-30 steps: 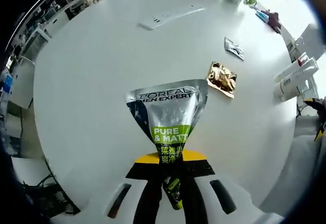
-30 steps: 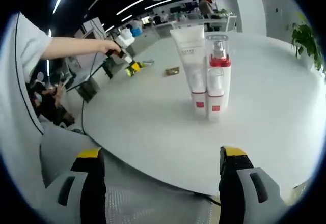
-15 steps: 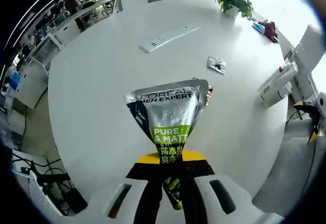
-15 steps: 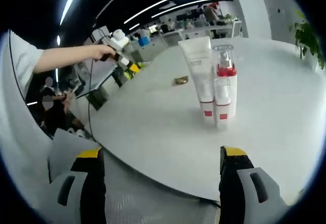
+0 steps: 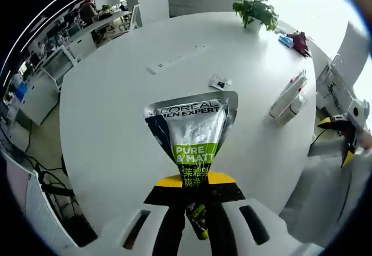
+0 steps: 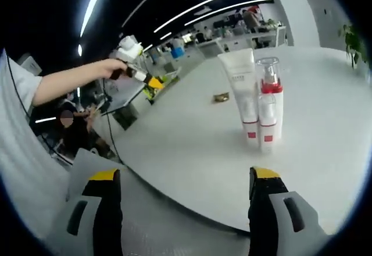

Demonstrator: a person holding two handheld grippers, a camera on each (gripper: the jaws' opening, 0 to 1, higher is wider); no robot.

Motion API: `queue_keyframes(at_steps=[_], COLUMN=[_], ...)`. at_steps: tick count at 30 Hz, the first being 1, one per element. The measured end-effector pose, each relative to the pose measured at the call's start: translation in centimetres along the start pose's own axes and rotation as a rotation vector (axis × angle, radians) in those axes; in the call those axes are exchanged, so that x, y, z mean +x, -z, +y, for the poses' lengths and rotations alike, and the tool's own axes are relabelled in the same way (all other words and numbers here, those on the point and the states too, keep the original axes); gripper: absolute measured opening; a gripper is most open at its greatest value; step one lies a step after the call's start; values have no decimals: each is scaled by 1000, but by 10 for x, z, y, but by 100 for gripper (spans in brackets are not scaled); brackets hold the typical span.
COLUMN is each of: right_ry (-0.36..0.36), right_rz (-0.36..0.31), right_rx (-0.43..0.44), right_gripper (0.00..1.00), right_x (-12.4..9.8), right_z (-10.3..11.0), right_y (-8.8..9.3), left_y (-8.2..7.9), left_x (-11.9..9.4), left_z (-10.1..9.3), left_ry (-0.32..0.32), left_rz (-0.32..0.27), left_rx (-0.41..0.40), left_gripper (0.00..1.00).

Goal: Arrange the skincare products in the storage area until every visible bottle or jar stands upright without overlapping.

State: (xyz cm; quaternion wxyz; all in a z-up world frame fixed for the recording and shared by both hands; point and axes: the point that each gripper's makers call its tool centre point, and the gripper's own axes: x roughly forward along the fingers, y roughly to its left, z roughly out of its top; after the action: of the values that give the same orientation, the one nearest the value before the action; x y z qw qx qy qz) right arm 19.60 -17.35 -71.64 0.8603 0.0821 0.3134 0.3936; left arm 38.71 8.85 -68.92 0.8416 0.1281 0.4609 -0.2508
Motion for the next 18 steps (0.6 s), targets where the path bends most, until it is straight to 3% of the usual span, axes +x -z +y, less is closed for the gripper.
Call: queue_keyframes(at_steps=[12,18], right_ry=[-120,-175], right_rz=[33,13], right_rx=[20,6], right_gripper=[89,88], right_x=[5,9], right_z=[23,33], right_y=[-7,-28], left_y=[-4,3], left_x=[-40,-46], left_z=[-66,-94], left_ry=[5,10], left_rz=[-174,-225], left_rx=[-74,-99], left_gripper=[13,13])
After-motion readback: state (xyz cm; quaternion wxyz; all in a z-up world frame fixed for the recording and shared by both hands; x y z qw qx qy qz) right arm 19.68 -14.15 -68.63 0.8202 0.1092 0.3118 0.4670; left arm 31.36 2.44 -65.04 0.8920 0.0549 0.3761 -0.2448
